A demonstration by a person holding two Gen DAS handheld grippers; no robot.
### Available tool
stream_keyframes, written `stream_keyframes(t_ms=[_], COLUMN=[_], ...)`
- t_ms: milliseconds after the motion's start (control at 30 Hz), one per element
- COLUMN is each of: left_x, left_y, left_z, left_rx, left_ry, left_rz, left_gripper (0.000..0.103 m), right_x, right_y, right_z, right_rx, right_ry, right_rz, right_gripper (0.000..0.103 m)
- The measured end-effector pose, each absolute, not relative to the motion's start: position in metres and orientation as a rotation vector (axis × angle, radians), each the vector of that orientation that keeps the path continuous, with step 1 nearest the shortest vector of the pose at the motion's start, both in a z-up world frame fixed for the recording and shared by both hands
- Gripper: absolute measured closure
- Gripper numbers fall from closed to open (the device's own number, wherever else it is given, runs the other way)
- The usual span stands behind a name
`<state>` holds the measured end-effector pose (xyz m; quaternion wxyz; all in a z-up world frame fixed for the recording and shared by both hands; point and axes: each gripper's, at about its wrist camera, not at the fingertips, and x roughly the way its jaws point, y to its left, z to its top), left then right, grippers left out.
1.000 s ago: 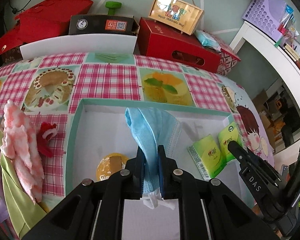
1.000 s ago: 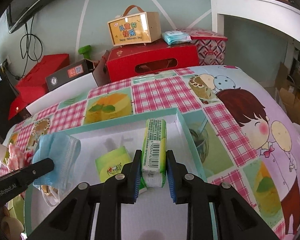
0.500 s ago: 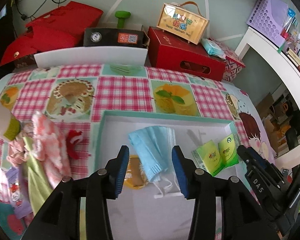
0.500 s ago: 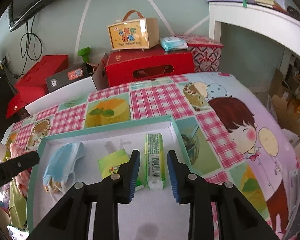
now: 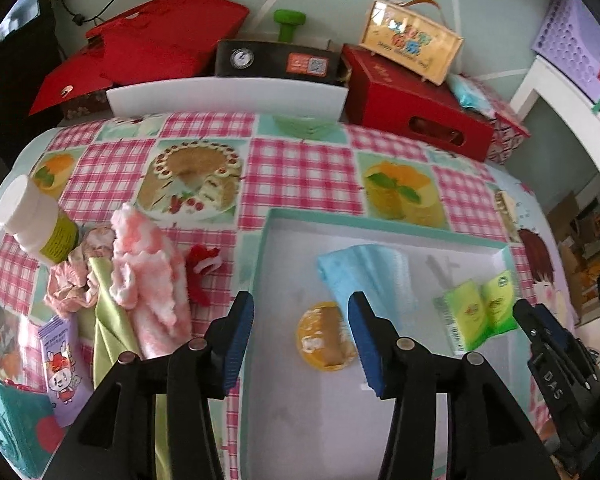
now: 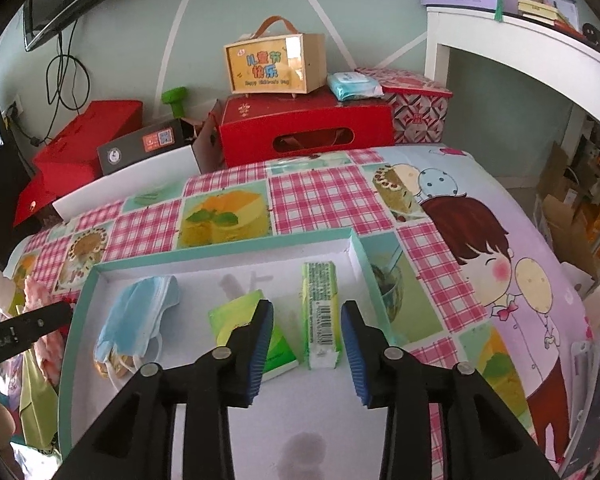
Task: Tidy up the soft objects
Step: 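Lower the juice box into the tray and open the right tool, then move both open tools back toward the remaining pile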
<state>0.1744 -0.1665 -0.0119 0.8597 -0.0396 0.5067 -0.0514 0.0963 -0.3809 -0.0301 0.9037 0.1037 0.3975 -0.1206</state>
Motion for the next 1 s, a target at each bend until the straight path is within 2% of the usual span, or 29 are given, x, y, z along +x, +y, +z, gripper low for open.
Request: stream_keyframes(t_ms=[33,67,100,167,333,367,400,433,500,567,633,1000], left_x=[0.175,0.175,0.175,0.175,0.176,0.176,0.177,0.176,0.176,0.175,0.175,0.175], left_y=[-0.166,-0.165,-0.164,-0.163,-0.162,-0.162,-0.162,-0.162,-0.162,-0.162,-0.162,-0.157], left_z=[-0.013,-0.014,-0.015,-0.015,-0.016,-0.017,-0.017,-0.017,-0.017,-0.016,-0.016,-0.015], left_rx=[-0.077,-0.074,-0.073,-0.073,-0.071,-0.073,-0.074,-0.072,-0.058,-0.054,-0.057,-0.085], left_ry=[1.065,1.066,1.065,1.06,1.058,1.056,1.053,1.048,1.032,1.018,1.016,0.991], left_rz=[-0.094,-0.085,-0.077,-0.064,-0.047,-0.046,-0.046,-0.045,-0.029,-0.021,-0.021,-0.025], left_gripper=[0.048,0.033,0.028,0.026,0.022,0.018,0.015,0.014,0.013,0.006,0.004,0.003], right_x=[0.097,0.098,0.099,0.101,0.102,0.102,0.102,0.101,0.101,0.101,0.102,0.102], right_y=[-0.38,-0.378,-0.378,-0.376,-0.371,-0.37,-0.371,-0.372,-0.372,-0.371,-0.369,-0.363], right_z=[-0.031,-0.033,-0.034,-0.036,-0.035,-0.034,-0.033,-0.032,-0.03,-0.03,-0.031,-0.029], right_rx=[0.214,0.215,0.216,0.215,0.196,0.2,0.214,0.227,0.244,0.239,0.225,0.191], right_ry=[0.83,0.839,0.85,0.861,0.865,0.86,0.85,0.844,0.832,0.835,0.84,0.842], right_rz=[-0.247,-0.248,-0.25,-0.244,-0.246,-0.247,-0.247,-0.242,-0.227,-0.227,-0.226,-0.214], right_gripper=[0.053,0.047,0.045,0.044,0.032,0.021,0.005,0.0,0.0,0.0,0.0,0.0])
